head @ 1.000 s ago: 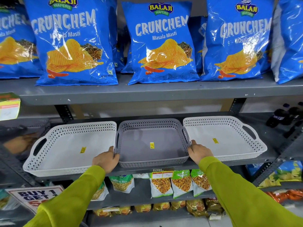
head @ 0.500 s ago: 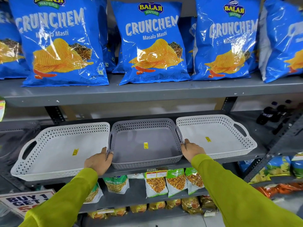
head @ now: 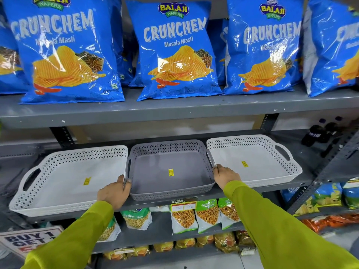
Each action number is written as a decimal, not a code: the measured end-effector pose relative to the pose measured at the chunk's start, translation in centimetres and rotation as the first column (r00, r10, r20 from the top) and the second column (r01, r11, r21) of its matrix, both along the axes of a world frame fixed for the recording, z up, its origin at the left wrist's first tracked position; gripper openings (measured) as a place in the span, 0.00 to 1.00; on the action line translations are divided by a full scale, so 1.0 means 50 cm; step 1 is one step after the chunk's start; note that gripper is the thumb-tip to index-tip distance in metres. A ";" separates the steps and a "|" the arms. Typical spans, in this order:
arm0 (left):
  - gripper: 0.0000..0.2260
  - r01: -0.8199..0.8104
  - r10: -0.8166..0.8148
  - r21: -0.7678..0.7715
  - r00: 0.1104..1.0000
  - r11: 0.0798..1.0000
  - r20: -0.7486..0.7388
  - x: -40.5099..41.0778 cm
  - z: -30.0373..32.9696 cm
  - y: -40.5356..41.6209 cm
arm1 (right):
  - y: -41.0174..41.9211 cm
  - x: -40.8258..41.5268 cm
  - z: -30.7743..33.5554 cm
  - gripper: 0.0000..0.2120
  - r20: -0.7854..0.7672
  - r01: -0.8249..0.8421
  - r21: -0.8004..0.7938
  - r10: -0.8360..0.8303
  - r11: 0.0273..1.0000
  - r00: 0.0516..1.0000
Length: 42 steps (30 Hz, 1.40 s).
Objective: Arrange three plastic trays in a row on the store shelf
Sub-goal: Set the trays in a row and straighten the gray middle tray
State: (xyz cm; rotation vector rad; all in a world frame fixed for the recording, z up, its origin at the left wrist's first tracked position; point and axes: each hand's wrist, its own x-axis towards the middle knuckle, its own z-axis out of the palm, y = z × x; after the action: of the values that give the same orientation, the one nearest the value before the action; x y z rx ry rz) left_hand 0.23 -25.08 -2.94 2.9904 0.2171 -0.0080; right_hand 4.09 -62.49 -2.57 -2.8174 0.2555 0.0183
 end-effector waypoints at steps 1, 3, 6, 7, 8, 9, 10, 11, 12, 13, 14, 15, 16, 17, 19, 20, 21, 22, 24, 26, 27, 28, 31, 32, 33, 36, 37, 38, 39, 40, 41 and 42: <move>0.21 -0.001 0.001 0.003 1.000 1.000 -0.002 0.000 0.002 -0.001 | -0.001 0.001 0.000 0.18 0.000 -0.001 0.001 0.001 1.000 1.000; 0.21 -0.002 0.002 0.005 1.000 1.000 -0.005 -0.001 0.005 -0.003 | -0.002 0.003 -0.001 0.18 -0.003 -0.002 -0.003 0.002 1.000 1.000; 0.21 -0.001 0.001 0.000 1.000 1.000 -0.007 0.000 0.004 -0.004 | -0.003 0.006 -0.002 0.17 -0.007 -0.003 -0.011 0.003 1.000 1.000; 0.21 -0.001 0.001 0.000 1.000 1.000 -0.004 0.000 0.004 -0.004 | -0.003 0.007 -0.001 0.17 -0.012 -0.003 -0.013 0.002 1.000 1.000; 0.22 -0.002 0.002 -0.001 1.000 1.000 -0.004 0.000 0.002 -0.003 | -0.003 0.008 -0.001 0.17 -0.015 -0.003 -0.016 0.002 1.000 1.000; 0.22 -0.003 0.003 -0.002 1.000 1.000 -0.004 0.001 0.002 -0.003 | -0.003 0.009 0.000 0.18 -0.019 -0.002 -0.015 0.002 1.000 1.000; 0.21 -0.003 0.003 -0.006 1.000 1.000 -0.005 0.000 0.001 -0.003 | -0.003 0.009 0.001 0.18 -0.024 -0.001 -0.013 0.000 1.000 1.000; 0.21 -0.005 0.005 -0.007 1.000 1.000 -0.007 0.000 0.002 -0.005 | -0.003 0.009 0.002 0.18 -0.028 -0.001 -0.010 0.000 1.000 1.000; 0.21 -0.006 0.006 -0.007 1.000 1.000 -0.009 0.000 0.002 -0.006 | -0.003 0.009 0.003 0.18 -0.027 -0.003 -0.009 0.003 1.000 1.000; 0.21 -0.007 0.007 -0.007 1.000 1.000 -0.009 0.001 0.002 -0.007 | -0.003 0.009 0.004 0.18 -0.026 -0.005 -0.009 0.005 1.000 1.000; 0.21 -0.008 0.007 -0.007 1.000 1.000 -0.009 0.000 0.004 -0.006 | -0.002 0.010 0.003 0.18 -0.027 -0.005 -0.008 0.005 1.000 1.000; 0.22 -0.010 0.009 -0.009 1.000 1.000 -0.013 -0.001 0.005 -0.006 | -0.002 0.011 0.001 0.18 -0.028 -0.005 -0.006 0.005 1.000 1.000; 0.22 -0.014 0.014 -0.015 1.000 1.000 -0.017 -0.001 0.006 -0.007 | -0.003 0.012 0.000 0.18 -0.026 -0.005 -0.008 0.005 1.000 1.000; 0.22 -0.023 0.022 -0.022 1.000 1.000 -0.021 -0.002 0.006 -0.007 | -0.003 0.011 -0.002 0.18 -0.023 -0.002 -0.010 0.002 1.000 1.000; 0.23 -0.054 0.053 -0.029 0.998 0.998 -0.038 -0.007 0.015 -0.005 | 0.001 0.015 -0.012 0.18 -0.008 0.013 -0.014 -0.013 1.000 1.000; 0.24 -0.063 0.060 -0.042 0.997 0.997 -0.049 -0.006 0.017 -0.014 | -0.008 0.015 -0.013 0.18 0.003 0.024 -0.023 -0.024 0.999 1.000; 0.24 -0.072 0.069 -0.053 0.996 0.996 -0.055 -0.006 0.019 -0.018 | -0.010 0.014 -0.015 0.17 0.009 0.030 -0.030 -0.030 0.999 1.000; 0.24 -0.082 0.078 -0.060 0.995 0.995 -0.056 -0.010 0.023 -0.017 | -0.007 0.016 -0.019 0.17 0.020 0.028 -0.036 -0.027 0.999 0.999; 0.22 -0.083 0.079 -0.077 0.995 0.994 -0.057 -0.013 0.029 -0.021 | -0.012 0.021 -0.026 0.16 0.040 0.025 -0.047 -0.023 0.999 0.999; 0.21 -0.077 0.072 -0.086 0.996 0.993 -0.059 -0.016 0.031 -0.018 | -0.011 0.022 -0.027 0.16 0.048 0.025 -0.046 -0.023 0.999 0.999; 0.21 -0.078 0.072 -0.091 0.995 0.993 -0.064 -0.018 0.031 -0.016 | -0.010 0.021 -0.027 0.16 0.052 0.019 -0.047 -0.016 0.999 0.998; 0.21 -0.077 0.071 -0.096 0.995 0.992 -0.069 -0.018 0.031 -0.015 | -0.011 0.024 -0.030 0.16 0.056 0.012 -0.050 -0.009 0.999 0.998; 0.21 -0.074 0.066 -0.103 0.995 0.992 -0.071 -0.015 0.026 -0.012 | -0.010 0.021 -0.029 0.15 0.049 0.008 -0.060 -0.005 0.998 0.999; 0.21 -0.072 0.065 -0.103 0.995 0.992 -0.069 -0.013 0.024 -0.012 | -0.012 0.023 -0.031 0.15 0.053 -0.001 -0.076 0.005 0.997 0.999; 0.21 -0.073 0.067 -0.102 0.996 0.992 -0.066 -0.011 0.022 -0.011 | -0.012 0.022 -0.031 0.15 0.045 -0.005 -0.090 0.010 0.996 0.999; 0.21 -0.072 0.067 -0.107 0.996 0.992 -0.056 -0.007 0.017 -0.009 | -0.007 0.017 -0.024 0.14 0.046 0.009 -0.082 -0.005 0.997 0.999; 0.21 -0.074 0.068 -0.110 0.996 0.991 -0.057 -0.007 0.016 -0.009 | -0.004 0.015 -0.019 0.15 0.046 0.022 -0.069 -0.019 0.997 0.999; 0.21 -0.074 0.068 -0.117 0.996 0.990 -0.059 -0.007 0.017 -0.009 | -0.004 0.015 -0.020 0.16 0.050 0.028 -0.067 -0.025 0.997 0.998; 0.21 -0.073 0.067 -0.117 0.996 0.990 -0.058 -0.007 0.017 -0.010 | -0.001 0.011 -0.016 0.16 0.048 0.037 -0.065 -0.034 0.997 0.998; 0.21 -0.073 0.067 -0.119 0.996 0.990 -0.054 -0.008 0.017 -0.010 | 0.001 0.010 -0.016 0.16 0.057 0.035 -0.073 -0.031 0.997 0.998; 0.21 -0.063 0.059 -0.119 0.997 0.991 -0.042 -0.007 0.016 -0.010 | 0.001 0.008 -0.016 0.16 0.056 0.034 -0.072 -0.030 0.997 0.998; 0.21 -0.060 0.055 -0.116 0.998 0.991 -0.041 -0.009 0.017 -0.010 | 0.001 0.005 -0.016 0.17 0.062 0.037 -0.079 -0.032 0.996 0.998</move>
State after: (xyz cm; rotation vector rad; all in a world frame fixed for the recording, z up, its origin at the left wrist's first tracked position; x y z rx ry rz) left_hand -0.21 -25.57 -2.11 2.8675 0.2964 -0.0680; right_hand 4.32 -62.43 -3.38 -2.8867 0.2976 -0.0864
